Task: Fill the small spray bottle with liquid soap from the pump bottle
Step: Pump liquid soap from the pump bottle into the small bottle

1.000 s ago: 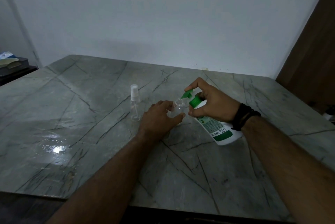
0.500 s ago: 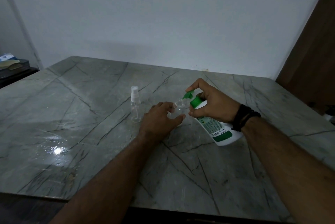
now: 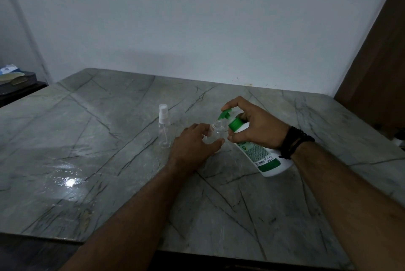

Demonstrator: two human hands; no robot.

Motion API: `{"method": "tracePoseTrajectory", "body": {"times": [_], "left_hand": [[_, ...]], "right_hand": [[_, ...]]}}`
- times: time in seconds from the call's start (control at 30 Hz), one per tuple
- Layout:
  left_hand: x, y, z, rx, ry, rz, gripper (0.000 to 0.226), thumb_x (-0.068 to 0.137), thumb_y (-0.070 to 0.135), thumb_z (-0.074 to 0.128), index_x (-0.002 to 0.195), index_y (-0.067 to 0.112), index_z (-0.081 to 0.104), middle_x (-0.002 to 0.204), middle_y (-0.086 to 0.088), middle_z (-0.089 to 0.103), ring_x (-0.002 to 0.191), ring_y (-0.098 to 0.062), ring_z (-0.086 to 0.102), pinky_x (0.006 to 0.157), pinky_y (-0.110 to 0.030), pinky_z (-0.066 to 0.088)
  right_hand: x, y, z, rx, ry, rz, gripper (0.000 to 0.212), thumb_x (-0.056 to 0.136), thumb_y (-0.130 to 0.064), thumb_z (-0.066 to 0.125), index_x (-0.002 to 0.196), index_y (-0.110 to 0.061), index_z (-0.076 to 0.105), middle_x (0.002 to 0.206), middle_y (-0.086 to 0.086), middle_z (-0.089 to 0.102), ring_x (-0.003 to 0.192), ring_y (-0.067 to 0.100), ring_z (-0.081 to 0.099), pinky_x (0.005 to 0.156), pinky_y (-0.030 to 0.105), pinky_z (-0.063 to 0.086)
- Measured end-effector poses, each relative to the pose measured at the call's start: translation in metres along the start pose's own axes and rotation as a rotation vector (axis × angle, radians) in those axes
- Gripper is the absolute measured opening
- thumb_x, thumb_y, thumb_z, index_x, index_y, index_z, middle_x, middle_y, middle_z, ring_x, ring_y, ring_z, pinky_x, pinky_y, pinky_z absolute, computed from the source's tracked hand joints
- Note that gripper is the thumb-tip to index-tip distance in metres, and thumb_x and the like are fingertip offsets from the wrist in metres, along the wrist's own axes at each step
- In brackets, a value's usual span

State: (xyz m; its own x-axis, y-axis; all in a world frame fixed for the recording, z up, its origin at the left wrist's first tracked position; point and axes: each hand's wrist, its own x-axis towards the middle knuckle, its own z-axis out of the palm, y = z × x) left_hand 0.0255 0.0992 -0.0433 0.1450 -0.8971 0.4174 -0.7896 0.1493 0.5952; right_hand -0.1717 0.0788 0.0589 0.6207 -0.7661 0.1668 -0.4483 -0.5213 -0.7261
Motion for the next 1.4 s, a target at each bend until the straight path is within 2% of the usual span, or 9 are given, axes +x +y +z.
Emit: {"method": "tracePoseTrajectory", "body": {"times": [0.3, 0.57, 0.93, 1.2, 1.4], "left_hand": [[-0.0003, 0.0007, 0.0003, -0.001, 0.005, -0.010, 0.065, 0.067, 0.080, 0.050, 0.113, 0.035, 0.058, 0.102, 0.018, 0.054, 0.089, -0.004, 0.055, 0.073, -0.030, 0.051], [-0.0010, 0.0014, -0.0018, 0.012, -0.010, 0.003, 0.064, 0.070, 0.075, 0.054, 0.118, 0.031, 0.056, 0.110, 0.012, 0.057, 0.096, -0.009, 0.055, 0.081, -0.039, 0.052], [-0.0004, 0.0012, -0.0021, 0.018, -0.025, 0.002, 0.060, 0.073, 0.072, 0.056, 0.116, 0.031, 0.057, 0.110, 0.010, 0.058, 0.093, -0.008, 0.055, 0.079, -0.036, 0.053], [-0.0012, 0.0020, -0.0026, 0.022, -0.034, -0.012, 0.060, 0.072, 0.073, 0.056, 0.115, 0.031, 0.056, 0.109, 0.011, 0.057, 0.092, -0.008, 0.054, 0.078, -0.035, 0.053], [-0.0011, 0.0032, -0.0035, 0.029, -0.034, -0.010, 0.059, 0.074, 0.070, 0.059, 0.117, 0.029, 0.056, 0.111, 0.009, 0.058, 0.093, -0.010, 0.055, 0.079, -0.035, 0.052]], "right_hand": [[0.0002, 0.0016, -0.0025, -0.007, -0.003, 0.016, 0.058, 0.076, -0.003, 0.079, 0.117, -0.034, 0.051, 0.090, 0.009, 0.073, 0.082, 0.033, 0.071, 0.079, 0.053, 0.060], [0.0026, 0.0007, 0.0007, -0.020, 0.000, 0.007, 0.067, 0.074, -0.003, 0.080, 0.123, -0.038, 0.051, 0.095, 0.011, 0.072, 0.083, 0.034, 0.071, 0.079, 0.053, 0.060], [0.0015, 0.0024, -0.0036, -0.006, -0.010, 0.012, 0.057, 0.076, -0.004, 0.080, 0.117, -0.032, 0.051, 0.092, 0.011, 0.073, 0.082, 0.034, 0.071, 0.078, 0.053, 0.060], [0.0025, 0.0017, -0.0006, 0.015, -0.011, 0.008, 0.065, 0.075, -0.001, 0.079, 0.121, -0.037, 0.053, 0.091, 0.010, 0.073, 0.081, 0.037, 0.071, 0.076, 0.050, 0.062], [0.0016, 0.0027, -0.0047, 0.007, -0.012, 0.008, 0.056, 0.076, -0.004, 0.080, 0.115, -0.033, 0.052, 0.091, 0.009, 0.074, 0.083, 0.033, 0.071, 0.080, 0.053, 0.060]]}}
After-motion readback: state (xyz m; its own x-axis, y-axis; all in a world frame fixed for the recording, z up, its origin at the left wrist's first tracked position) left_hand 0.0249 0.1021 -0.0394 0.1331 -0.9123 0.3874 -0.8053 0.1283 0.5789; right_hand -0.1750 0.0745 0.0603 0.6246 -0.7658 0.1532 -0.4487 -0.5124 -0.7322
